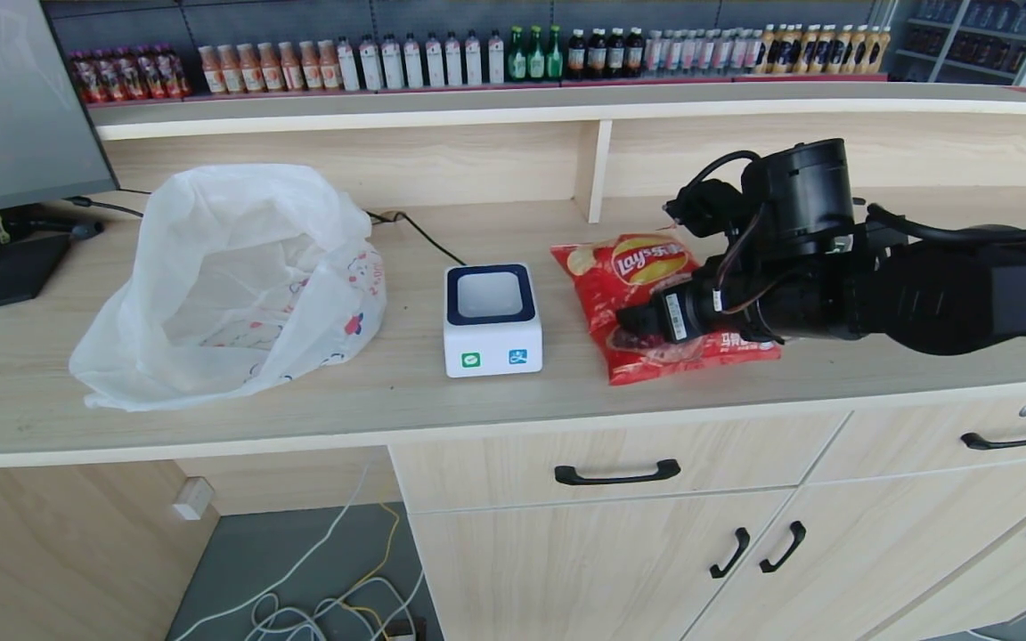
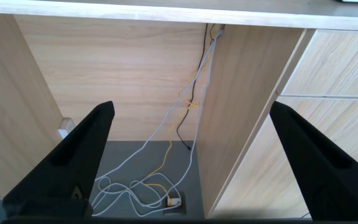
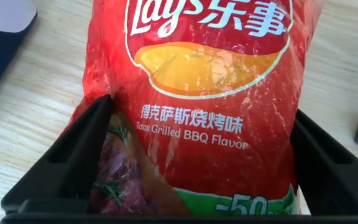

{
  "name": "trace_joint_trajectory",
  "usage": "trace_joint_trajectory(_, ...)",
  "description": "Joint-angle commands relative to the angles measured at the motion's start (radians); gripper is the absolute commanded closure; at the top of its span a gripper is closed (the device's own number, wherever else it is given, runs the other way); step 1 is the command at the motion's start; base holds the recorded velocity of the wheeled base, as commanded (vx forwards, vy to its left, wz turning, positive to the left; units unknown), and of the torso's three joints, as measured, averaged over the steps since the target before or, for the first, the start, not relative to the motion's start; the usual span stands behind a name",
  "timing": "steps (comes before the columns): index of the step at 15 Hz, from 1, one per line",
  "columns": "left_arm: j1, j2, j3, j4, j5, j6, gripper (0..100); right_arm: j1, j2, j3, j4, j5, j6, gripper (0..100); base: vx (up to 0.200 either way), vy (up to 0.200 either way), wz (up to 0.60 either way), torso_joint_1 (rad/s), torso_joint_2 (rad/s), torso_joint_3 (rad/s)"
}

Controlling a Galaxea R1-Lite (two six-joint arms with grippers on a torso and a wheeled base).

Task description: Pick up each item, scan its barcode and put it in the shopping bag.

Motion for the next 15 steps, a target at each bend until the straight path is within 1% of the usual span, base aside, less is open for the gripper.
trace_joint_trajectory(1, 0.0, 0.0, 0.0, 0.0, 0.001, 0.0, 0, -0.009, 0.01, -0.003, -0.004, -0.001, 0.001, 0, 0.0, 0.0, 0.0, 0.0, 0.0, 0.0)
trace_joint_trajectory(4, 0.0, 0.0, 0.0, 0.0, -0.001, 0.0, 0, -0.029, 0.018, 0.0, -0.007, -0.001, 0.023, 0, 0.0, 0.0, 0.0, 0.0, 0.0, 0.0)
trace_joint_trajectory(7, 0.0, 0.0, 0.0, 0.0, 0.001, 0.0, 0, -0.028, 0.019, 0.002, -0.013, 0.002, 0.038, 0, 0.0, 0.0, 0.0, 0.0, 0.0, 0.0)
trace_joint_trajectory(8, 0.0, 0.0, 0.0, 0.0, -0.001, 0.0, 0, -0.028, 0.018, 0.0, -0.013, 0.013, 0.038, 100, 0.0, 0.0, 0.0, 0.0, 0.0, 0.0)
trace_joint_trajectory(10, 0.0, 0.0, 0.0, 0.0, 0.001, 0.0, 0, -0.028, 0.016, -0.001, -0.014, 0.017, 0.038, 100, 0.0, 0.0, 0.0, 0.0, 0.0, 0.0)
trace_joint_trajectory(13, 0.0, 0.0, 0.0, 0.0, -0.001, 0.0, 0, -0.028, 0.007, 0.006, -0.06, 0.019, 0.04, 100, 0.0, 0.0, 0.0, 0.0, 0.0, 0.0)
trace_joint_trajectory(15, 0.0, 0.0, 0.0, 0.0, -0.001, 0.0, 0, -0.026, -0.01, 0.006, -0.066, 0.019, 0.04, 100, 0.0, 0.0, 0.0, 0.0, 0.0, 0.0)
